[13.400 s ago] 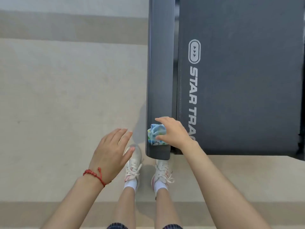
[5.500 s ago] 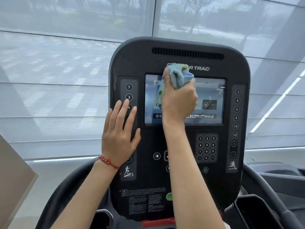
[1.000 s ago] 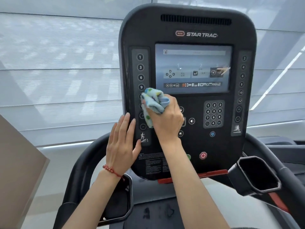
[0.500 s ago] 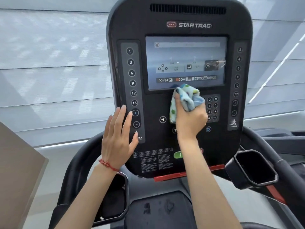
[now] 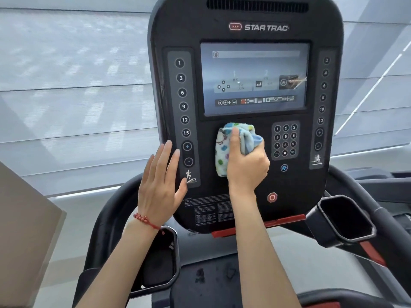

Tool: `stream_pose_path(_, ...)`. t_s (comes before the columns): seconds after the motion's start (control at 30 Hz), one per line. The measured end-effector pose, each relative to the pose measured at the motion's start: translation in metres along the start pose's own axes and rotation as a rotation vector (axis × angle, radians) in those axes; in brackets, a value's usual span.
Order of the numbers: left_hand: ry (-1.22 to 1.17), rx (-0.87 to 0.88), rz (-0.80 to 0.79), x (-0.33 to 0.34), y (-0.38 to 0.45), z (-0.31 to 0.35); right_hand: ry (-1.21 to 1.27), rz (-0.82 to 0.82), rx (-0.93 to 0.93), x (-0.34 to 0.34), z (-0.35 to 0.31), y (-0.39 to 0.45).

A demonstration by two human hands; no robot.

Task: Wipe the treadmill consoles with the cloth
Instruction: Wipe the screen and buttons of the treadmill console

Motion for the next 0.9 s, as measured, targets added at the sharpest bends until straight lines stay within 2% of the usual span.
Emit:
stream_pose_path(0.17,-0.011,-0.008,0.016,0.002,0.0,0.0,-0.075,0.205,0.161,-0.034,0.047,0.035)
stream_pose_path(0.3,-0.02,-0.018,0.018,0.006,0.0,-0.001,-0.063,0.258,0.103,-0.028,0.043,0.026)
stream_pose_path(0.4,-0.041,-0.009,0.013,0.005,0.0,-0.001,-0.064,0.211,-0.009,-0.018,0.03,0.006)
stream_pose_path(0.57,-0.043,0.019,-0.016,0.002,-0.002,-0.006,-0.076,0.037,-0.321,0.008,-0.002,-0.064)
stream_pose_path(0.7,-0.053,0.023,-0.029,0.002,-0.004,-0.005,-0.091,0.038,-0.447,0.007,-0.002,-0.063)
stream_pose_path(0.77,-0.05,0.006,-0.02,0.003,-0.005,-0.003,-0.121,0.105,-0.378,-0.004,0.016,-0.044)
stream_pose_path(0.9,-0.029,-0.004,0.003,0.004,-0.007,0.003,-0.138,0.234,-0.045,-0.041,0.072,0.005)
Point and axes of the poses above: each hand's wrist, its own y-axis towards the middle knuckle, its own x-axis out of the palm, z = x × y, the point moved 7 cm from there along y, towards the middle knuckle, and after that the axes turned 6 degrees about z, right-handed, at the moved point
